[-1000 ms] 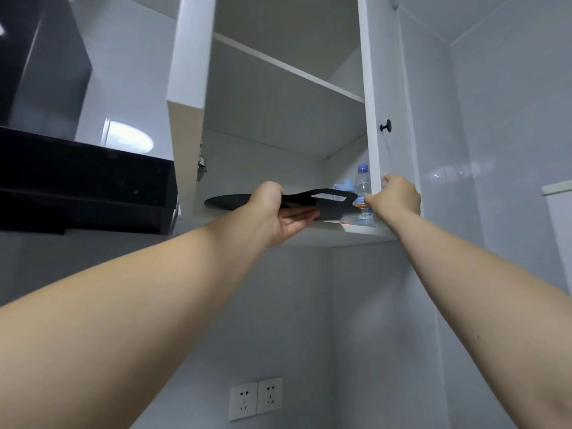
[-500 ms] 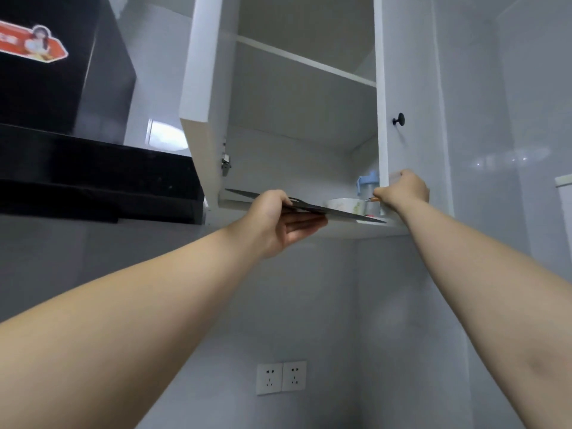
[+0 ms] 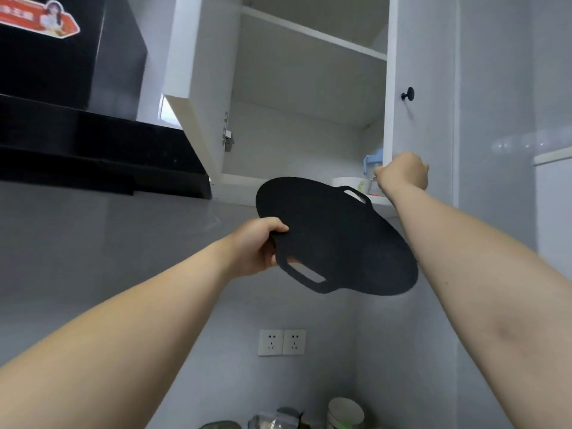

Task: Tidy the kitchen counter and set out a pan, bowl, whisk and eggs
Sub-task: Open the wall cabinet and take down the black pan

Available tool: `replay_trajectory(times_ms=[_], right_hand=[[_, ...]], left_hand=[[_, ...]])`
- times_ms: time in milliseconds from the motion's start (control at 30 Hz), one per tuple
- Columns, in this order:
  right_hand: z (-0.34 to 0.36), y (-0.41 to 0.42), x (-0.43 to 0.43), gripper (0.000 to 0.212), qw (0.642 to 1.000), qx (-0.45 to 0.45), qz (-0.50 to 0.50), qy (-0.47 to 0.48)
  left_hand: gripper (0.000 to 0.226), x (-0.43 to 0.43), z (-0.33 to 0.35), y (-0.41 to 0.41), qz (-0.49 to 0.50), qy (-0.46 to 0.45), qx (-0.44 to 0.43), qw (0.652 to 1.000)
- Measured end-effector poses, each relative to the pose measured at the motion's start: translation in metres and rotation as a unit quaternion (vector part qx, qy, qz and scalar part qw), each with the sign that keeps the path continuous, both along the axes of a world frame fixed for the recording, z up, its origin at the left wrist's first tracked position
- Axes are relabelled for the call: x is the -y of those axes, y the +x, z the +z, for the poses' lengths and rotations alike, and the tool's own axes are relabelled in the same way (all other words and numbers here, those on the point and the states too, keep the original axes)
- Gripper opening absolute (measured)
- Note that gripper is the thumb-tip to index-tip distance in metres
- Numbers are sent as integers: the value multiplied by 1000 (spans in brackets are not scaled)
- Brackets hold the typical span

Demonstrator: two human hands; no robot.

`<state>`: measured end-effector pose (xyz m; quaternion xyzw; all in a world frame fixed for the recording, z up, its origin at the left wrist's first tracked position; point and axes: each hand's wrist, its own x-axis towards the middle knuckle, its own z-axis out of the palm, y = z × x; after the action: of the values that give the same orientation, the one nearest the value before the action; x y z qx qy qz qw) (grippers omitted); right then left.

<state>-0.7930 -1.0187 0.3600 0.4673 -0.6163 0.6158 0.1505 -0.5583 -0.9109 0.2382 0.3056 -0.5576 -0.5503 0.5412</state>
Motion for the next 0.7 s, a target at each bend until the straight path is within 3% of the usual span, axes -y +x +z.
replay_trajectory(times_ms=[367, 700], right_hand=[[1, -3, -7, 30, 1000, -10, -4, 12], [-4, 12, 14, 36, 999, -31, -30, -14]], left_hand=[[23, -8, -14, -21, 17, 71, 108, 991], [38, 20, 11, -16, 55, 148, 30, 987]])
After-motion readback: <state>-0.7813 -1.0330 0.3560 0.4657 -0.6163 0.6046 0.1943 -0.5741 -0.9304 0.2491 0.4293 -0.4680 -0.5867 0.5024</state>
